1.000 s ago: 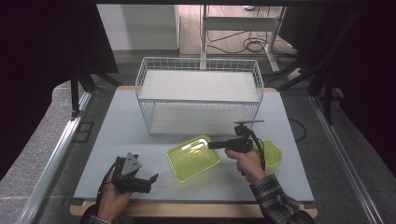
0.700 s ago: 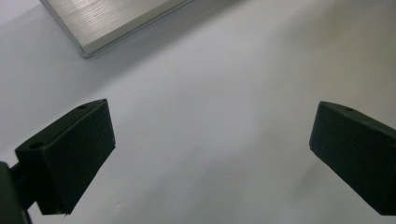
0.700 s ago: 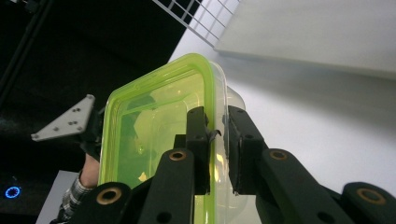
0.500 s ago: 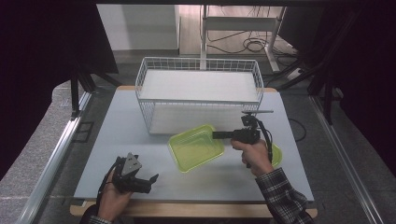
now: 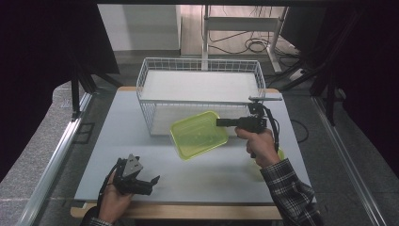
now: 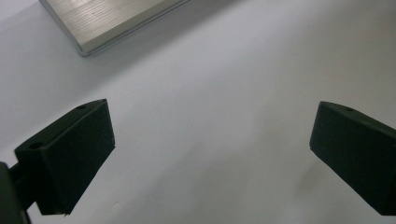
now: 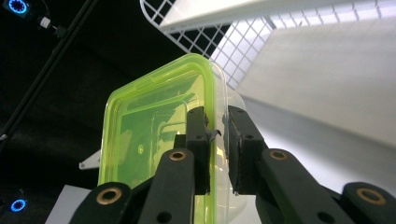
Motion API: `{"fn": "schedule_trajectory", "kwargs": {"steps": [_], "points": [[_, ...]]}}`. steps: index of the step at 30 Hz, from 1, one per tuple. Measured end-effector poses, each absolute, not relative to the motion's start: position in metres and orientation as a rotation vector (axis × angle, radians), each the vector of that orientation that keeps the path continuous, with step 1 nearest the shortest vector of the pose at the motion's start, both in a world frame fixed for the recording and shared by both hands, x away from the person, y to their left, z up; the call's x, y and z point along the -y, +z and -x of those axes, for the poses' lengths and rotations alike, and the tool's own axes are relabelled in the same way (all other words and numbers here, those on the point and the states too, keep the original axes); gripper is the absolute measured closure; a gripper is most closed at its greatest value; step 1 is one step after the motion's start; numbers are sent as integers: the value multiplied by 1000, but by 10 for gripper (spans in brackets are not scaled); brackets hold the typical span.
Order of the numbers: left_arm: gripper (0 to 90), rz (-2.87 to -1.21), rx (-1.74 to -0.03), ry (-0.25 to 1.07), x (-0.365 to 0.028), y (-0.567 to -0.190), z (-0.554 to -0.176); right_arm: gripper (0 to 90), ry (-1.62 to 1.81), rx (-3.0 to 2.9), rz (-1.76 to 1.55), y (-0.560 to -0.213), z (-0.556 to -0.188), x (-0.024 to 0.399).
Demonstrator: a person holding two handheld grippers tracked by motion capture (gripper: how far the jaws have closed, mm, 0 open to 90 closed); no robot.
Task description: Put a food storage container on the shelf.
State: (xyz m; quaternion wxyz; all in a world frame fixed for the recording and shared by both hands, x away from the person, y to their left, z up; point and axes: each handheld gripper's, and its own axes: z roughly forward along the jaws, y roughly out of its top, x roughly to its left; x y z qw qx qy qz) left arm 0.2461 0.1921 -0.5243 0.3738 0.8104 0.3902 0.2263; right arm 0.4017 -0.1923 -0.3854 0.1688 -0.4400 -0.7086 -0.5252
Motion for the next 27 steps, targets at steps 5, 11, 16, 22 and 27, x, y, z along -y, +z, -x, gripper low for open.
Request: {"fn": "schedule_trajectory", "kwargs": {"steps": [5,11,16,22,27], "points": [[0,-2079,-1001,579,-192,-525,-246,799,-1523,2000,1276,-374,-409,195],[0,-2080,-1005,578,-192,-525,-247,799,-1550,1983,1294,-364,-417,196],[0,-2072,-1011,581,-193,-525,-247,799,-1570,1966,1298,-357,-422,195],[0,-2048,-1033,576,-196,-525,-247,799,-1603,1984,1320,-344,-430,192],[0,-2048,-1033,575,-196,-525,-248,799,-1630,1989,1351,-335,-439,191]]}}
